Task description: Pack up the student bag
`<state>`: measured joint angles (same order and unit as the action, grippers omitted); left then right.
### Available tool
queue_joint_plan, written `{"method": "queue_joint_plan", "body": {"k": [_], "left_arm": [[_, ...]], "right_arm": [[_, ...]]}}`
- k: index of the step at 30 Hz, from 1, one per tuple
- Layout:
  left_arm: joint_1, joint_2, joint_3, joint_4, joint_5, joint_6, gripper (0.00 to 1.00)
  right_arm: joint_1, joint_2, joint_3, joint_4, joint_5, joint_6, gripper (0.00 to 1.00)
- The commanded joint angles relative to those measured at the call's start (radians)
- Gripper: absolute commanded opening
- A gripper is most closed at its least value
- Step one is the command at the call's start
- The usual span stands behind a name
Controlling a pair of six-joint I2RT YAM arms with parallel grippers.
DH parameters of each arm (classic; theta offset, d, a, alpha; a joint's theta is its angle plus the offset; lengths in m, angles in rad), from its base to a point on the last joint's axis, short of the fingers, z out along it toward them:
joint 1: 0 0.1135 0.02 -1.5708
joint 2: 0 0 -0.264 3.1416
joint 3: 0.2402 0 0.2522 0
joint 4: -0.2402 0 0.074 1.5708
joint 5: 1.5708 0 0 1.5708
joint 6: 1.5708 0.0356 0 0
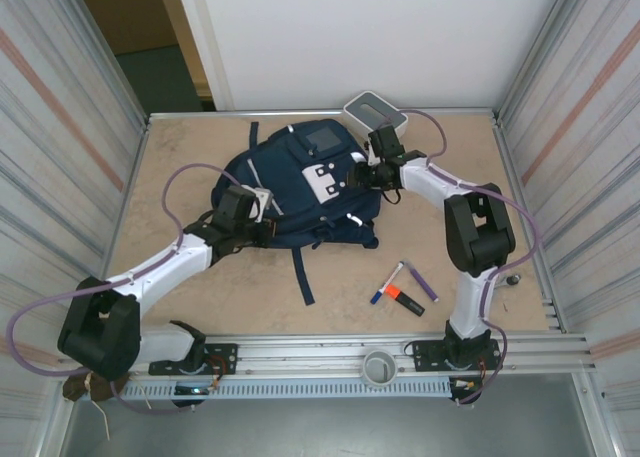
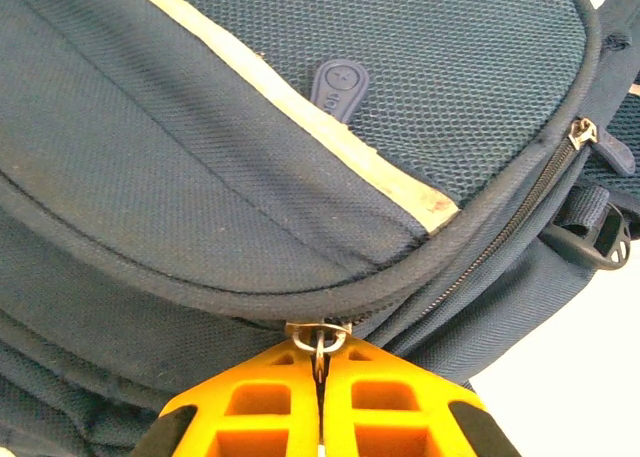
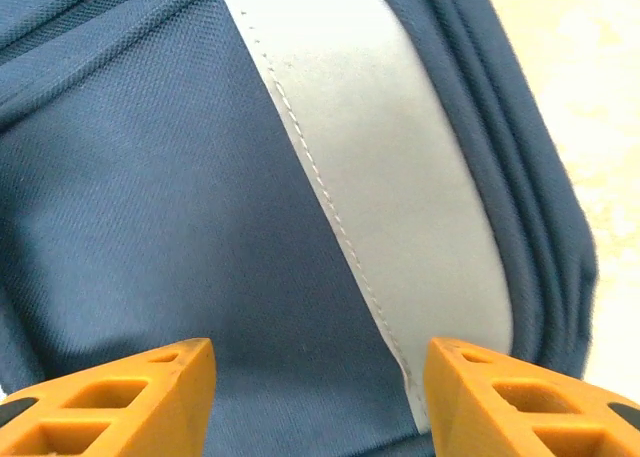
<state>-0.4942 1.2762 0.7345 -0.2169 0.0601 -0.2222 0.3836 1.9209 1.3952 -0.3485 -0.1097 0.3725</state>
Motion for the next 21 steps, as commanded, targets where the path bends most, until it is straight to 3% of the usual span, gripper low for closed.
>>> {"method": "queue_joint_plan", "body": {"k": [1,4,7,16,18,21], "left_arm": [[-0.028,-0.012,-0.009,0.020,0.009,-0.032,0.00],[-0.043,-0.012,-0.012,0.021,-0.008,-0.034,0.00],[-0.059,-0.018,-0.017,0.022,-0.024,-0.033,0.00],[-0.090,-0.021,-0.037,0.040,-0.046,-0.022,0.00],[-0.093,-0.021,-0.040,0.039,-0.052,-0.020,0.00],[-0.098,-0.029,-0.047,0.032,-0.069,-0.016,0.00]], "right_arm": [[0.021,-0.165,-0.098,0.010,-0.072,0.030,0.60],[0.064,-0.273,-0.229,0.127,-0.194,0.150,0.64],[0.128,-0.287,-0.291,0.228,-0.281,0.274,0.66],[0.240,-0.099,-0.244,0.440,-0.349,0.525,0.67],[0.246,-0.065,-0.220,0.441,-0.344,0.529,0.64],[0.242,-0.040,-0.214,0.420,-0.316,0.519,0.49]]}}
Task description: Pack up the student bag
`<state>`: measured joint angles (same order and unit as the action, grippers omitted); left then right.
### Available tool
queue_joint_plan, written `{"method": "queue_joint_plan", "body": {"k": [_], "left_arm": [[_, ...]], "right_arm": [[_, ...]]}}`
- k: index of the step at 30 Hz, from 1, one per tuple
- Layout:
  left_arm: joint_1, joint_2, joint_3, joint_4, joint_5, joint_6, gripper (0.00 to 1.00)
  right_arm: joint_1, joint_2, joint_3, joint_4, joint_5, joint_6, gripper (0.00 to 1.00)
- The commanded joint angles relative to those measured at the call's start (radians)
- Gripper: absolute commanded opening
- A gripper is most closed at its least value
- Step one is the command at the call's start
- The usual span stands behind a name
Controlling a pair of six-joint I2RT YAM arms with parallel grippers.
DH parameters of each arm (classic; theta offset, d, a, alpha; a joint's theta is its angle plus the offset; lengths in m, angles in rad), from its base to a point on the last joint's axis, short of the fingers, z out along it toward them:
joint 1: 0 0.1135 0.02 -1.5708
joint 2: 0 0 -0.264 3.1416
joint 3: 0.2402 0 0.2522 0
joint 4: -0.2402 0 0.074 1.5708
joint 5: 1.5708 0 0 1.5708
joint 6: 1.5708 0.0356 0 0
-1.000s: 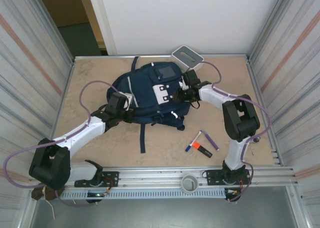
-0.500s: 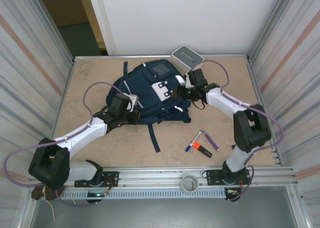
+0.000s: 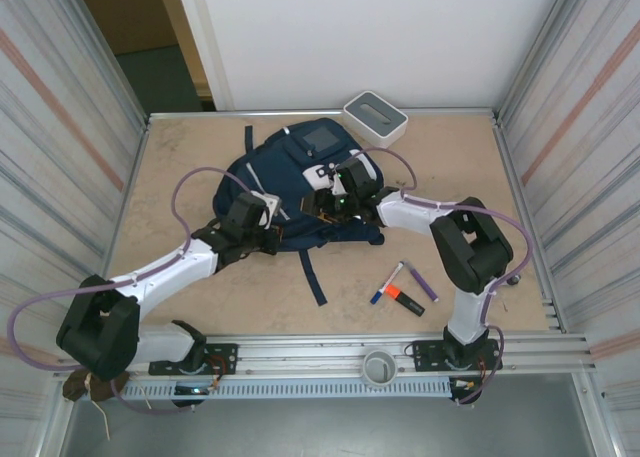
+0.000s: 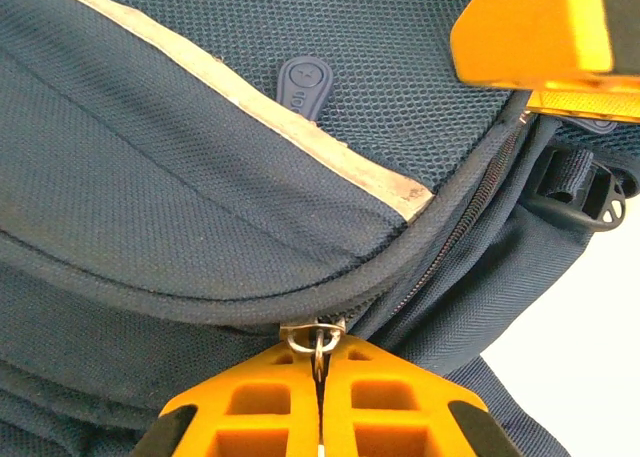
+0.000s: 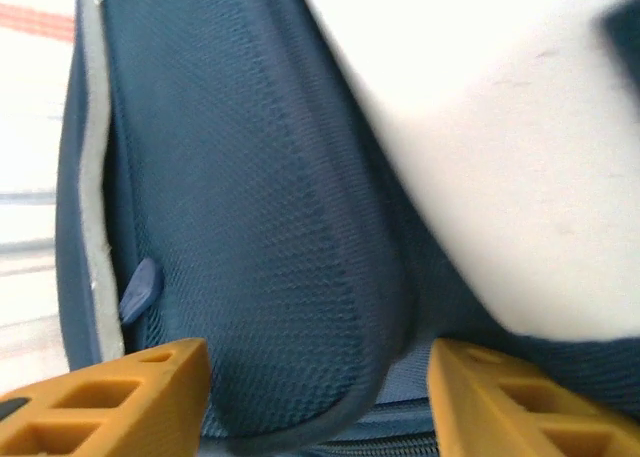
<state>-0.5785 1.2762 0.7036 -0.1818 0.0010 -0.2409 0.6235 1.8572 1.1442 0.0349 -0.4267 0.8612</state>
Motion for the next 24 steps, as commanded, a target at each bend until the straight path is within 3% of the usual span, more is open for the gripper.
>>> {"method": "queue_joint_plan", "body": {"k": [1,5,9,21,24], "left_arm": [[-0.014,-0.032,-0.018,-0.007,-0.024,0.005,0.00],[-0.012,-0.050,-0.026,-0.027,-0.094,0.025,0.00],[-0.008,-0.048,-0.024,-0.045,-0.136,0.043,0.00],[0.039,-0.062,-0.024,-0.094,-0.199,0.066,0.00],[0.023,-0.079,-0.028,-0.093,-0.151,0.080,0.00]], "right_arm": [[-0.004,0.028,0.038,0.020,0.011,0.015,0.42],[-0.033,0.015,0.021,-0.042,0.034,-0.060,0.15],[-0.086,0.000,0.009,-0.085,-0.015,-0.125,0.01],[-0.187,0.048,0.147,-0.351,-0.120,-0.370,0.00],[-0.198,0.086,0.219,-0.428,-0.130,-0.422,0.00]]}}
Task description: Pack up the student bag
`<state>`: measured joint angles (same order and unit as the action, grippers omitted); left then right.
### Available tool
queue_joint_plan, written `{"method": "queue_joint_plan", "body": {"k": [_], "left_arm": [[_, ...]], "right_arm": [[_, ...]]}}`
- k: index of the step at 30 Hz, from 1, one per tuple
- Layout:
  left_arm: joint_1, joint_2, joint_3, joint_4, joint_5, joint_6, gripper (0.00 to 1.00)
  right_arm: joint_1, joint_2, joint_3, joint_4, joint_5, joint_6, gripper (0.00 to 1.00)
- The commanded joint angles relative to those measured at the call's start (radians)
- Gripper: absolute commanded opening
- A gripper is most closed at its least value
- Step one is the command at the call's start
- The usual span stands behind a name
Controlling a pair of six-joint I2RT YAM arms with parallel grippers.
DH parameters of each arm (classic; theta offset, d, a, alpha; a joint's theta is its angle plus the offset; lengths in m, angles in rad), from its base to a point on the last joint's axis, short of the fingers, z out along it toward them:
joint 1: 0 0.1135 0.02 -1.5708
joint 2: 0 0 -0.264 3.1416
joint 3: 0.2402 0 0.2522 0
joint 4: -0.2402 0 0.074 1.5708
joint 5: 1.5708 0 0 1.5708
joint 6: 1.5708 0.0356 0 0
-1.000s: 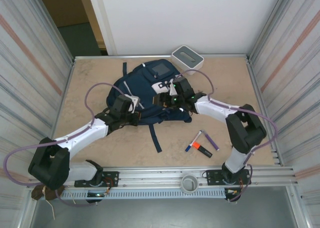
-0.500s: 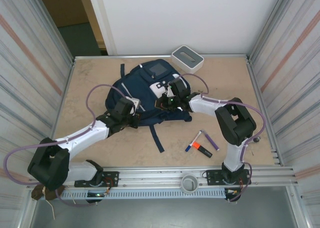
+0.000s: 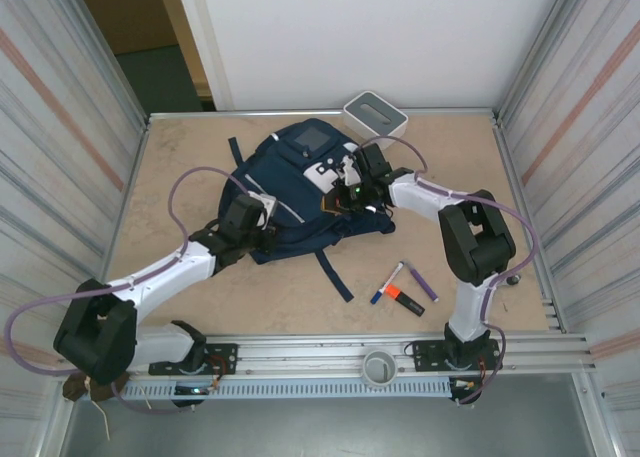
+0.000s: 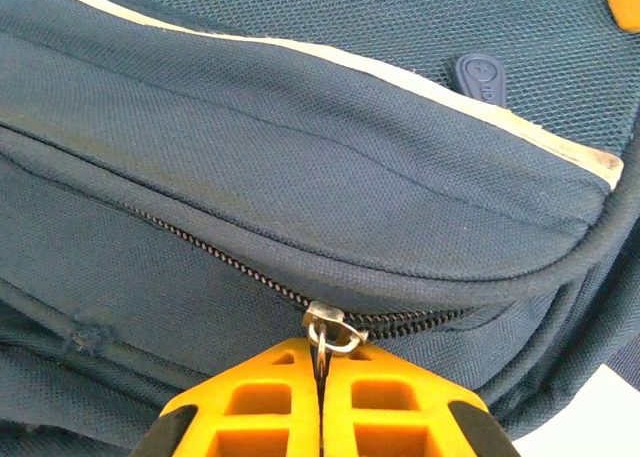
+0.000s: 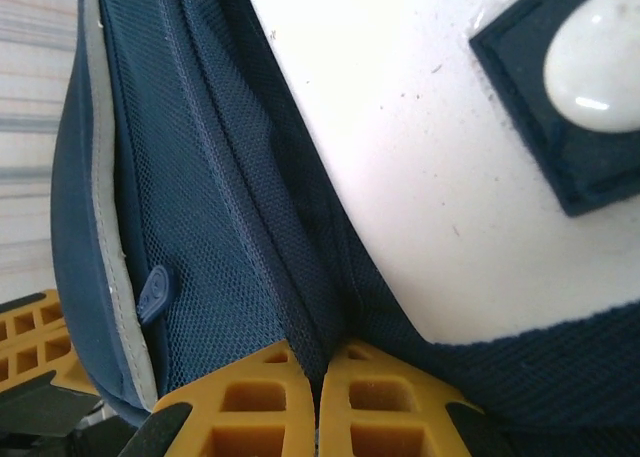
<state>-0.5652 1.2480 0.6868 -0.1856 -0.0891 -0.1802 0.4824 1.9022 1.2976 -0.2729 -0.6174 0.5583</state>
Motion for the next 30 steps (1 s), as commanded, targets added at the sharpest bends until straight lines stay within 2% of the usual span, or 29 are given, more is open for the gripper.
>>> {"method": "queue_joint_plan", "body": {"k": [1,6,9,12,14,15,17,19,22,26,30], "left_arm": [[-0.006,-0.058,-0.018,-0.081,-0.042,0.028,0.00],[-0.089,-0.073,-0.039,-0.031,0.054,0.027,0.00],[-0.142,-0.052,-0.021,-0.024,0.061,0.020,0.00],[-0.172,-0.001,0.010,0.012,0.059,0.009,0.00],[-0.188,0.052,0.054,0.023,0.060,0.001,0.00],[-0.197,0.072,0.075,0.023,0.053,-0.001,0.00],[-0.214,0.112,0.110,0.026,0.049,-0.005,0.00],[-0.230,0.132,0.123,0.041,0.048,-0.008,0.00],[-0.245,0.154,0.130,0.061,0.049,-0.012,0.00],[-0.249,0.169,0.129,0.067,0.049,-0.008,0.00],[-0.252,0.172,0.123,0.061,0.039,-0.002,0.00]], "right_arm": [[-0.056,0.055,0.087,-0.136,0.056,-0.130,0.00],[-0.050,0.109,0.194,-0.169,0.020,-0.137,0.00],[-0.050,0.114,0.227,-0.173,0.011,-0.133,0.00],[-0.064,0.129,0.262,-0.188,0.018,-0.126,0.05],[-0.084,0.117,0.259,-0.190,0.031,-0.104,0.15],[-0.090,0.100,0.240,-0.182,0.037,-0.097,0.18],[-0.097,0.034,0.158,-0.139,0.049,-0.071,0.32],[-0.097,-0.035,0.049,-0.051,0.021,-0.021,0.42],[-0.085,-0.099,-0.088,0.070,-0.035,0.060,0.51],[-0.045,-0.108,-0.148,0.127,-0.041,0.097,0.56],[-0.016,-0.110,-0.150,0.117,0.003,0.095,0.55]]}}
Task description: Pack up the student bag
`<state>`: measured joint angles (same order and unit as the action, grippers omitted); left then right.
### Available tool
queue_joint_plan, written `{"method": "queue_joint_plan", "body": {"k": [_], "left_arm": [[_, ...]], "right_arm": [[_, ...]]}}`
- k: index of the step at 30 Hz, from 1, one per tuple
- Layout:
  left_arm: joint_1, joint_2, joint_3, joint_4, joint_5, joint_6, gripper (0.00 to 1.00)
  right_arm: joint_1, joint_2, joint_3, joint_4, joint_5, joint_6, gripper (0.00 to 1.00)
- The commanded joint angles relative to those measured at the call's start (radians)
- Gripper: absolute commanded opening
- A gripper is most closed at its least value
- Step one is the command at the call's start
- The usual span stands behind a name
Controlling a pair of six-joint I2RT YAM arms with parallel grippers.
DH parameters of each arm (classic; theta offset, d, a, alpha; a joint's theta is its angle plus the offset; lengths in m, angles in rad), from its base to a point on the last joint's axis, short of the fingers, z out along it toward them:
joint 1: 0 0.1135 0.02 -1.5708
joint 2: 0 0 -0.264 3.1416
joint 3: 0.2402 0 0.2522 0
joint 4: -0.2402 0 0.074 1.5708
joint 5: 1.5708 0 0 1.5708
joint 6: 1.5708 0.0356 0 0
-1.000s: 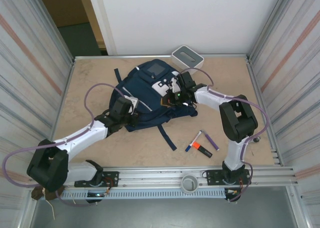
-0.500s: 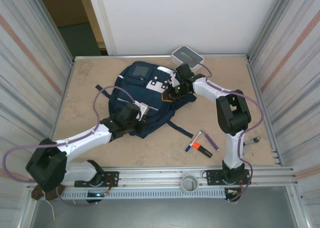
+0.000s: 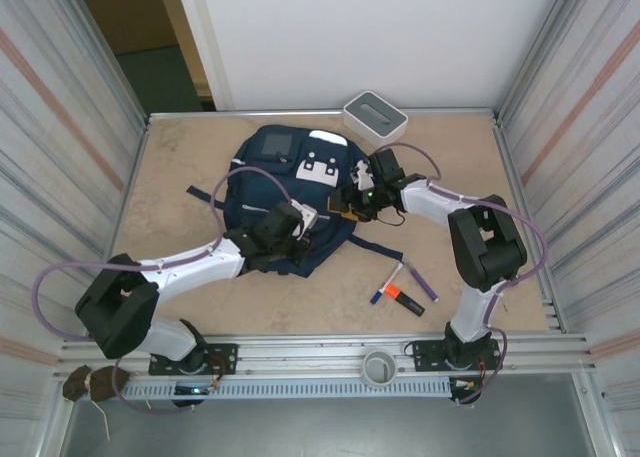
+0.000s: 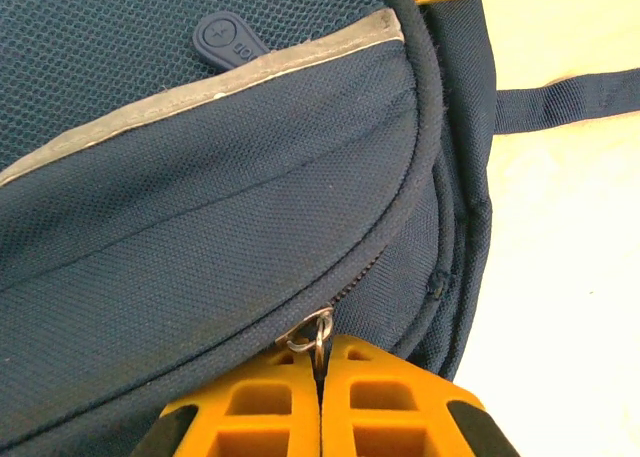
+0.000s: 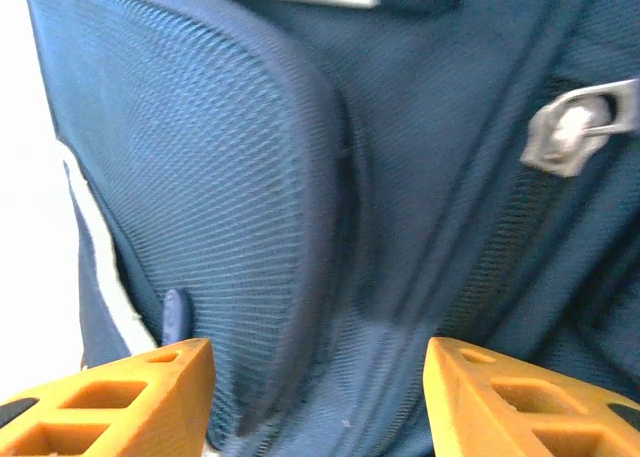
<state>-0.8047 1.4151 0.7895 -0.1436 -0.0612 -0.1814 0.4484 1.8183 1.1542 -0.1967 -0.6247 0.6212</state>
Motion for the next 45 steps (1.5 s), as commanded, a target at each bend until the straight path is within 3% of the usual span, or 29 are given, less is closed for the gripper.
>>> {"method": "queue_joint_plan", "body": {"k": [1,4,8,13,17,25,28,35,38,40,45], "left_arm": [[-0.014,0.004,0.020,0.016,0.008,-0.001,0.00],[-0.016,0.001,0.017,0.011,-0.001,0.000,0.00],[-0.019,-0.007,0.016,0.012,-0.008,0.005,0.00],[-0.017,-0.024,0.009,-0.025,-0.063,0.019,0.00],[-0.004,-0.064,-0.022,-0.072,-0.131,0.033,0.00],[0.146,-0.133,-0.082,-0.108,-0.172,0.032,0.00],[0.143,-0.136,-0.073,-0.128,-0.154,0.047,0.00],[0.039,-0.163,-0.080,-0.047,-0.038,0.023,0.00],[0.012,-0.089,-0.017,-0.018,-0.011,0.019,0.00],[0.002,-0.037,0.030,-0.003,-0.010,0.021,0.00],[-0.009,0.025,0.088,0.025,0.006,0.020,0.00]], "right_arm": [[0.026,-0.035,-0.007,0.025,0.045,0.026,0.54],[0.044,-0.072,-0.022,0.017,0.145,0.024,0.52],[0.081,-0.031,0.008,0.011,0.149,0.039,0.46],[0.079,-0.028,0.000,0.009,0.168,0.027,0.12],[0.040,-0.070,0.002,-0.077,0.207,-0.046,0.00],[-0.034,-0.029,0.091,-0.197,0.139,-0.199,0.00],[-0.030,0.021,0.157,-0.216,0.099,-0.229,0.00],[-0.010,0.175,0.372,-0.241,0.065,-0.229,0.00],[-0.039,0.221,0.466,-0.282,0.130,-0.205,0.06],[-0.057,0.209,0.475,-0.284,0.145,-0.182,0.17],[-0.067,0.047,0.280,-0.200,0.142,-0.128,0.42]]}}
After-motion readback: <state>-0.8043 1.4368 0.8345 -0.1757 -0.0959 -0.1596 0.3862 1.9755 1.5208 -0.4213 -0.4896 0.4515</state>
